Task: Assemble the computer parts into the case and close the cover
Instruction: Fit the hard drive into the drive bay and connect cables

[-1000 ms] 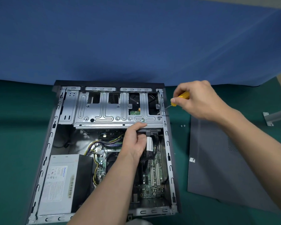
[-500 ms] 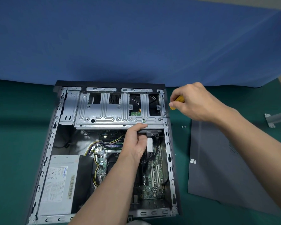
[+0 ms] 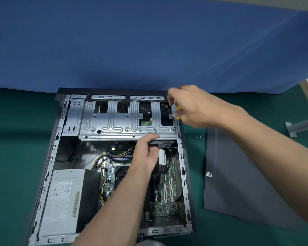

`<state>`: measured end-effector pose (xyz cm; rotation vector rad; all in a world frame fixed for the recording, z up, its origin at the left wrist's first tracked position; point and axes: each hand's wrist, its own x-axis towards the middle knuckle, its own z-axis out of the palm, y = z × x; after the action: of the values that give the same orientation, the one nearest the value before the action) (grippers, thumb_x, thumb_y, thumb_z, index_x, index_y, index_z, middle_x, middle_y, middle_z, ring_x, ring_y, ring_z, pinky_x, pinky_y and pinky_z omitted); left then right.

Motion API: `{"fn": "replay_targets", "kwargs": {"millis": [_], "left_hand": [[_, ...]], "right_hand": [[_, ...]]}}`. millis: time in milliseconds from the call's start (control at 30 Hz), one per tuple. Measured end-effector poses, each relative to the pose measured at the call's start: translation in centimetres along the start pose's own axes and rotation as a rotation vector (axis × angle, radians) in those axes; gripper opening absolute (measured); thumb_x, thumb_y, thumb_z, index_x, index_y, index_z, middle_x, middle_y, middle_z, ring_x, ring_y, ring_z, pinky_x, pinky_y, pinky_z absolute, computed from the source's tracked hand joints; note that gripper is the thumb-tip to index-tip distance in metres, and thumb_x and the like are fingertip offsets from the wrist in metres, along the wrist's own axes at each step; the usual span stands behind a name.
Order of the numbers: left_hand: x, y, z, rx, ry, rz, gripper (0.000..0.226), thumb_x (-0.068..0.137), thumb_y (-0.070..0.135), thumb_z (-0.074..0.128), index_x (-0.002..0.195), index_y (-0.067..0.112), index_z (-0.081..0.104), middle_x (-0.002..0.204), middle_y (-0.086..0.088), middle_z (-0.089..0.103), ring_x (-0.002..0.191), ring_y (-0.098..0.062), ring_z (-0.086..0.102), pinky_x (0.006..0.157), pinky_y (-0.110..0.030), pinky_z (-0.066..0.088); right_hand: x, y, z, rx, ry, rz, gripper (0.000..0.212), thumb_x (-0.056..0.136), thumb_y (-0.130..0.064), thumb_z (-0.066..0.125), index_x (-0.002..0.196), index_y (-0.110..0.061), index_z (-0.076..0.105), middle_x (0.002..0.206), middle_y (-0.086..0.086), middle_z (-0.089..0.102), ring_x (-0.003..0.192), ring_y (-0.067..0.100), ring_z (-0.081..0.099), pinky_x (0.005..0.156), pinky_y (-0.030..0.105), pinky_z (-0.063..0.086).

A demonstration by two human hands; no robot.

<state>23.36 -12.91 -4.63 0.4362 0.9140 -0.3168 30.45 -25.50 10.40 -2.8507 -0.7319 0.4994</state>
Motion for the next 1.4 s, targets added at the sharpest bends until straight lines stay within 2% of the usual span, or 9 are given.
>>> {"fn": "replay_targets", "kwargs": {"millis": [200,333,533,667,833,1000,1100,1200,1400], "left_hand": [[-0.1,0.0,0.1,0.0,0.023,0.011,0.022,0.076,-0.012,0.06,0.07,0.009,0.062,0.068,-0.003,0.062,0.077,-0.018,0.06,0.103,-0.026,0.044],[-0.2,0.1,0.2,0.015,0.015,0.025,0.022,0.076,-0.012,0.06,0.071,0.009,0.062,0.064,-0.002,0.065,0.067,-0.016,0.064,0.079,-0.019,0.055],[-0.1,-0.1,0.1,0.015,0.019,0.01,0.023,0.076,-0.012,0.06,0.069,0.009,0.061,0.07,-0.003,0.06,0.072,-0.017,0.058,0.097,-0.024,0.044],[0.0,-0.1,0.2,0.007,-0.007,0.001,0.021,0.076,-0.011,0.059,0.071,0.009,0.061,0.077,-0.005,0.061,0.083,-0.021,0.058,0.108,-0.031,0.042],[0.0,-0.1,0.2,0.0,-0.019,0.014,0.023,0.077,-0.012,0.059,0.074,0.01,0.059,0.081,-0.004,0.058,0.083,-0.02,0.059,0.104,-0.03,0.045],[0.1,0.0,0.1,0.002,-0.014,0.01,0.023,0.077,-0.012,0.059,0.074,0.011,0.059,0.081,-0.004,0.058,0.079,-0.018,0.061,0.092,-0.022,0.049],[0.2,0.0,0.0,0.005,0.009,-0.006,0.02,0.075,-0.011,0.061,0.072,0.009,0.062,0.083,-0.005,0.061,0.092,-0.022,0.058,0.105,-0.027,0.041],[0.2,0.0,0.1,0.004,0.018,-0.003,0.02,0.075,-0.011,0.061,0.072,0.009,0.062,0.084,-0.006,0.06,0.093,-0.022,0.056,0.104,-0.026,0.04],[0.1,0.0,-0.1,0.021,0.03,0.004,0.021,0.075,-0.01,0.061,0.07,0.01,0.062,0.076,-0.003,0.059,0.08,-0.018,0.057,0.093,-0.023,0.044]], "right_hand": [[0.3,-0.6,0.9,-0.212,0.235,0.13,0.036,0.099,-0.041,0.041,0.077,-0.012,0.038,0.079,0.017,0.054,0.071,0.037,0.044,0.061,0.037,0.036],[0.0,-1.4,0.3,-0.254,0.043,0.158,0.033,0.095,-0.045,0.041,0.092,-0.015,0.026,0.07,0.001,0.043,0.061,0.027,0.04,0.057,0.036,0.029],[-0.6,-1.7,0.0,-0.141,0.116,0.193,0.038,0.097,-0.035,0.044,0.069,-0.016,0.027,0.072,0.007,0.04,0.075,0.036,0.038,0.065,0.036,0.029],[-0.4,-1.2,-0.2,-0.214,0.027,0.247,0.038,0.095,-0.052,0.039,0.089,-0.015,0.034,0.077,0.004,0.045,0.081,0.035,0.047,0.067,0.037,0.031],[-0.7,-1.5,0.0,-0.155,0.073,0.178,0.023,0.096,-0.032,0.042,0.085,-0.014,0.034,0.07,0.003,0.039,0.073,0.033,0.038,0.062,0.036,0.028],[-0.6,-1.4,-0.6,-0.199,-0.021,0.248,0.031,0.098,-0.044,0.033,0.096,-0.014,0.036,0.075,0.0,0.044,0.076,0.031,0.046,0.065,0.037,0.03],[-0.6,-1.3,-1.3,-0.173,-0.082,0.188,0.025,0.096,-0.033,0.043,0.084,-0.016,0.031,0.071,0.002,0.038,0.061,0.022,0.039,0.055,0.035,0.028],[-0.7,-1.6,-0.7,-0.184,0.058,0.213,0.039,0.1,-0.036,0.04,0.068,-0.016,0.027,0.073,0.007,0.043,0.072,0.034,0.04,0.063,0.036,0.029],[-0.6,-1.0,-1.5,-0.181,-0.165,0.215,0.036,0.095,-0.046,0.048,0.094,-0.016,0.028,0.079,0.002,0.044,0.079,0.032,0.045,0.064,0.037,0.033]]}}
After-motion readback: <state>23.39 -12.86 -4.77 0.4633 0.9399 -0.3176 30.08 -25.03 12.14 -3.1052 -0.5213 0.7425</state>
